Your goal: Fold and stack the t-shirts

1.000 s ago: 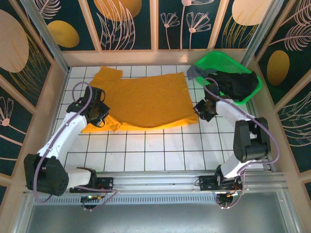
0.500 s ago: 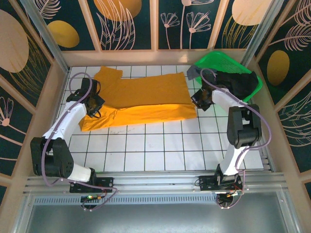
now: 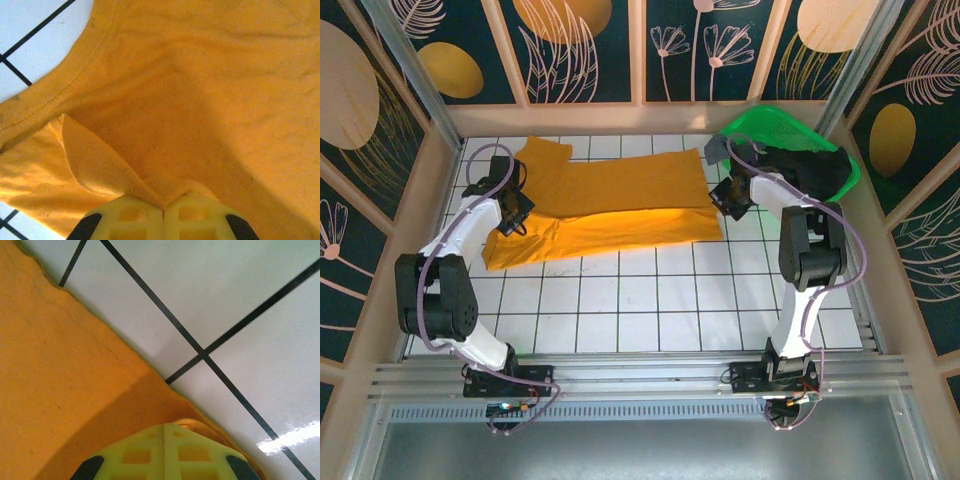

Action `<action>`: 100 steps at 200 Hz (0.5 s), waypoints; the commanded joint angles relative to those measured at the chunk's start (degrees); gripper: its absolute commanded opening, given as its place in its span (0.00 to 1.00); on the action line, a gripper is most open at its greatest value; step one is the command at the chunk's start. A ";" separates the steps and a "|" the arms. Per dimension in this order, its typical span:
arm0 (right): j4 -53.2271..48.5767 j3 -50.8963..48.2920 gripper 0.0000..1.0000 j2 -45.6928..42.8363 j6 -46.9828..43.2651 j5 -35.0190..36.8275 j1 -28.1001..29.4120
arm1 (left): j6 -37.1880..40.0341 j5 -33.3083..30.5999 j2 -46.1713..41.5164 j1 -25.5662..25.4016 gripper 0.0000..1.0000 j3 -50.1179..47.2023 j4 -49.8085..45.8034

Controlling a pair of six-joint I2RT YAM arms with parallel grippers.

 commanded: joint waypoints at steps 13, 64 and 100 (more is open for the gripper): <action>-1.85 5.17 0.00 3.19 -2.80 -0.17 0.56 | 2.00 -2.50 3.38 1.12 0.00 2.37 0.88; -3.13 9.66 0.25 5.47 -6.35 0.97 0.86 | 5.82 -4.40 9.70 1.75 0.20 7.05 1.99; -3.58 7.51 0.51 -0.63 -10.57 4.53 0.82 | 6.36 -5.87 6.51 1.75 0.71 6.75 0.70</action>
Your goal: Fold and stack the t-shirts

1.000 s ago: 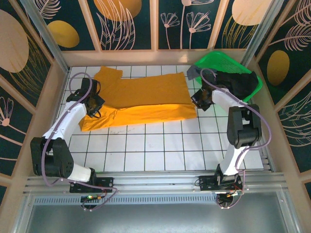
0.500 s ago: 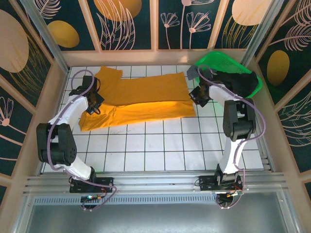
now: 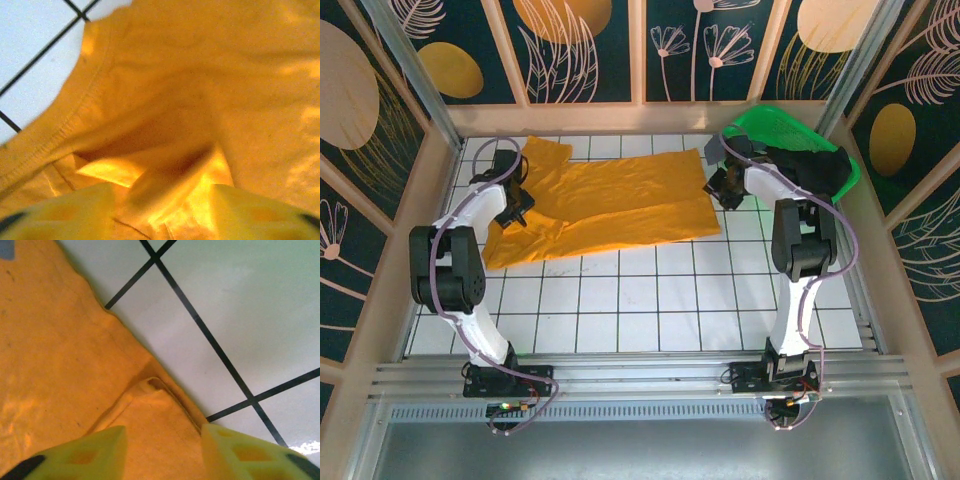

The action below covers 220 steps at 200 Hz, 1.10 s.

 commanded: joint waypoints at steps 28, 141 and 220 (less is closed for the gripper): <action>0.08 -8.87 0.51 -12.38 -5.87 3.88 1.39 | -1.20 1.48 -12.45 0.43 0.65 -10.37 1.67; 4.77 -13.95 0.16 -3.41 -8.80 3.19 5.66 | -4.64 9.12 -2.96 5.49 0.15 -20.74 10.46; 0.43 -34.31 0.25 -15.45 -3.63 6.18 6.29 | -2.67 5.82 -15.00 5.50 0.17 -37.53 8.94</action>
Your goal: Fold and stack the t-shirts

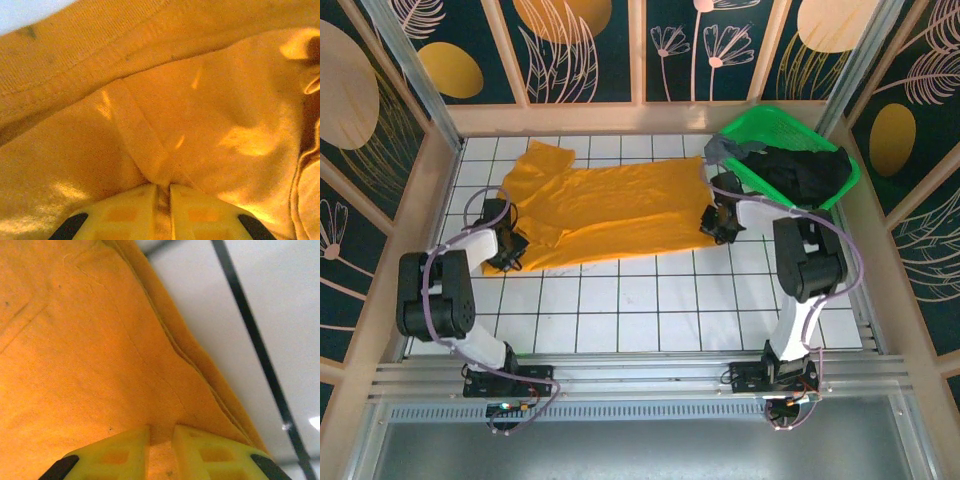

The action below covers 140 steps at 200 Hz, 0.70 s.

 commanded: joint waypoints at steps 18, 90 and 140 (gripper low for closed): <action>-8.21 -12.85 0.27 -8.50 3.71 2.57 0.64 | 0.14 -4.22 -7.06 0.56 0.19 -9.89 -7.16; -4.69 -10.65 0.50 -17.52 -1.36 1.46 3.59 | 2.04 -3.24 -17.89 0.51 0.46 -3.93 -11.49; 1.17 -3.70 0.58 -16.53 -4.96 -15.77 9.45 | -3.14 14.81 -17.83 -0.26 0.53 -4.22 -11.60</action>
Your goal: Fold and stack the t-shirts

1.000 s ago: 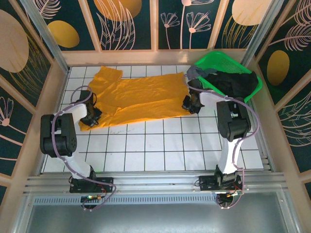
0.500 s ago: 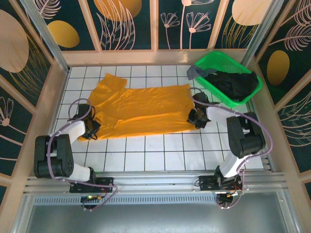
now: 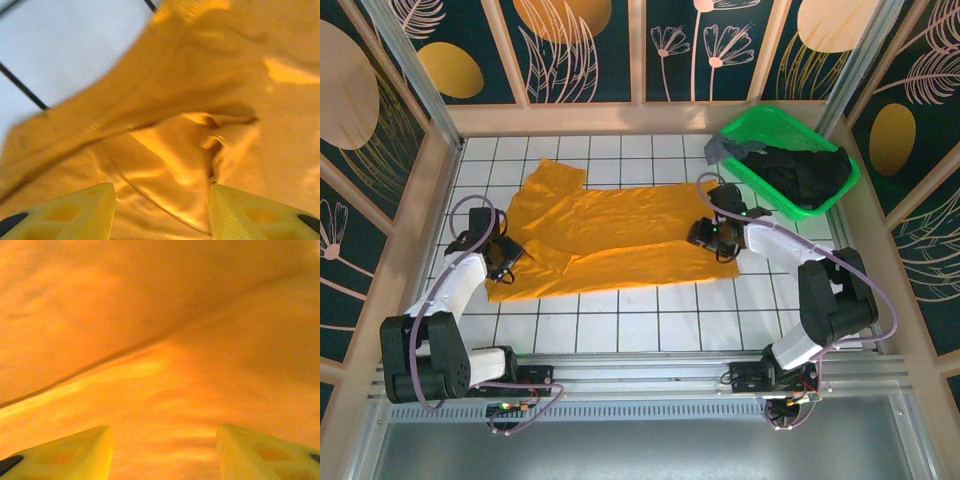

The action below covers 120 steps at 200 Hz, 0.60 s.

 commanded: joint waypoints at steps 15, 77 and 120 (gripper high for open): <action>5.14 3.95 0.59 0.46 -2.54 -13.35 4.84 | -5.00 11.22 0.57 -1.73 0.53 -1.35 -0.94; 5.00 6.29 0.59 3.22 -1.31 -12.70 6.66 | -18.48 14.73 1.88 -11.89 0.51 -5.34 5.77; 5.43 6.30 0.59 3.24 -0.41 -12.96 6.75 | -23.94 14.85 0.46 -13.58 0.48 -9.02 9.93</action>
